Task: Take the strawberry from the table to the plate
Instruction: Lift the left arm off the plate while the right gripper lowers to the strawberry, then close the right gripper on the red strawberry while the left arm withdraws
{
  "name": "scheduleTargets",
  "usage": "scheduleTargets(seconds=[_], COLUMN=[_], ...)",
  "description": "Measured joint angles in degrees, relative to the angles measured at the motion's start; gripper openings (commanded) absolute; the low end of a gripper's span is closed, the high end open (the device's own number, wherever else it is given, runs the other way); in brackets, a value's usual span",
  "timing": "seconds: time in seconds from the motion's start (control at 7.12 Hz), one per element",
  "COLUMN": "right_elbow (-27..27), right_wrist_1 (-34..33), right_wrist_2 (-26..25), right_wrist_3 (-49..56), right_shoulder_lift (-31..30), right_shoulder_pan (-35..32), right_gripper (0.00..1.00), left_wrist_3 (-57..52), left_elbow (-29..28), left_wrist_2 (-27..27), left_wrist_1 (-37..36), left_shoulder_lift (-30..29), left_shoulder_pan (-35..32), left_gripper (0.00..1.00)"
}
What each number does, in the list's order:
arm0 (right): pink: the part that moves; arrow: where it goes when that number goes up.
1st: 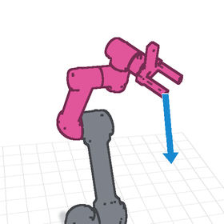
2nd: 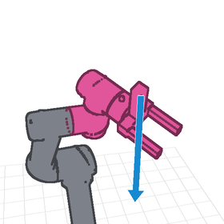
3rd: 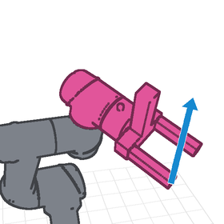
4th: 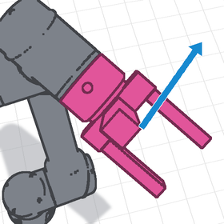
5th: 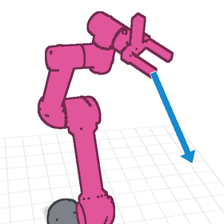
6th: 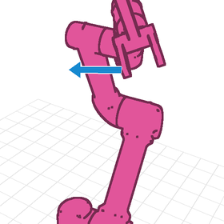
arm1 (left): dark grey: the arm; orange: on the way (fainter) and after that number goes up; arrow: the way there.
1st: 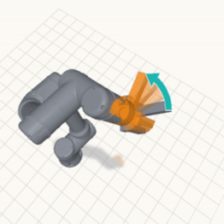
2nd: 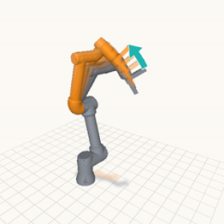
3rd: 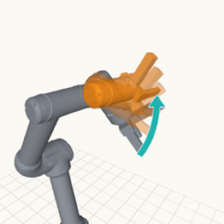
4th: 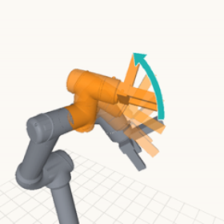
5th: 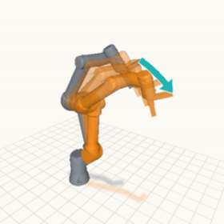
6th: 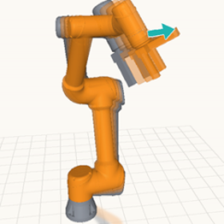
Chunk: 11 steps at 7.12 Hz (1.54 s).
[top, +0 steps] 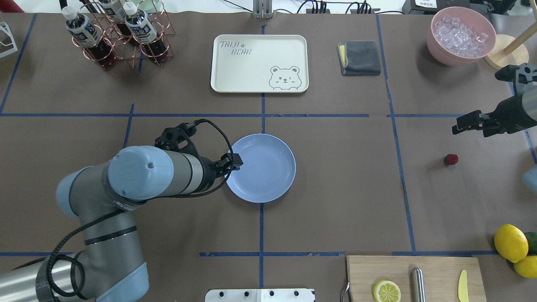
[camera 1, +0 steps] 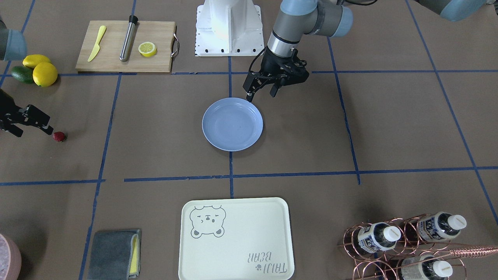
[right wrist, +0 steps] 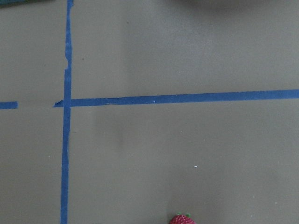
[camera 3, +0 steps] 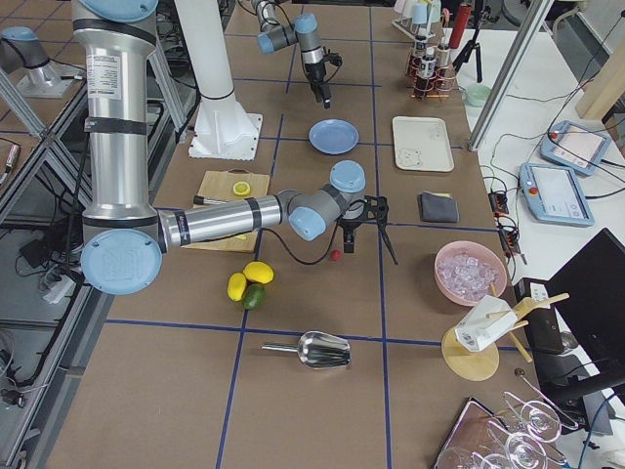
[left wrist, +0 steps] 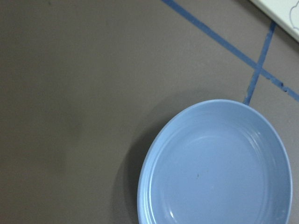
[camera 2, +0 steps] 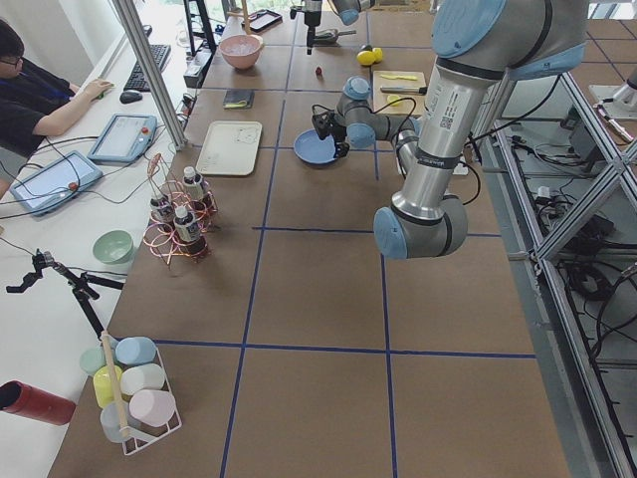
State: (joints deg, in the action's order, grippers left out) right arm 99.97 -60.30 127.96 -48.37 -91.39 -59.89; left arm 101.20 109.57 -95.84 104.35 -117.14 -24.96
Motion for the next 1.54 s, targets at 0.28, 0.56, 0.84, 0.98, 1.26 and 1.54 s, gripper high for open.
scheduleTargets(seconds=[0.28, 0.56, 0.84, 0.98, 1.26, 1.54], right_elbow=[-0.7, -2.5, -4.0, -4.8, -5.2, -5.1], right_wrist_1=[0.0, 0.0, 0.0, 0.0, 0.0, 0.1], right_wrist_2=[-3.8, -4.9, -5.0, -5.0, -4.8, -4.7], right_wrist_3=[-0.1, -0.1, 0.1, 0.4, 0.6, 0.7], right_shoulder_lift=[-0.3, -0.3, 0.1, 0.2, 0.3, 0.3], right_shoulder_pan=[4.1, 6.5, 7.6, 7.9, 8.0, 8.0], right_gripper=[1.0, 0.99, 0.89, 0.85, 0.71, 0.36], left_wrist_3=[-4.7, -8.5, -9.8, -10.1, -10.9, -11.2], left_elbow=[3.5, 5.0, 5.3, 5.3, 5.4, 5.5], left_wrist_2=[-4.7, -6.3, -6.6, -6.6, -6.6, -6.6], left_wrist_1=[-4.0, -4.7, -4.9, -5.2, -5.5, -5.6], left_shoulder_lift=[0.2, 0.9, 1.6, 1.9, 2.1, 2.3], left_shoulder_pan=[-7.9, -12.1, -13.4, -13.9, -14.6, -14.9], left_gripper=[1.0, 1.0, 1.0, 1.0, 1.0, 1.0])
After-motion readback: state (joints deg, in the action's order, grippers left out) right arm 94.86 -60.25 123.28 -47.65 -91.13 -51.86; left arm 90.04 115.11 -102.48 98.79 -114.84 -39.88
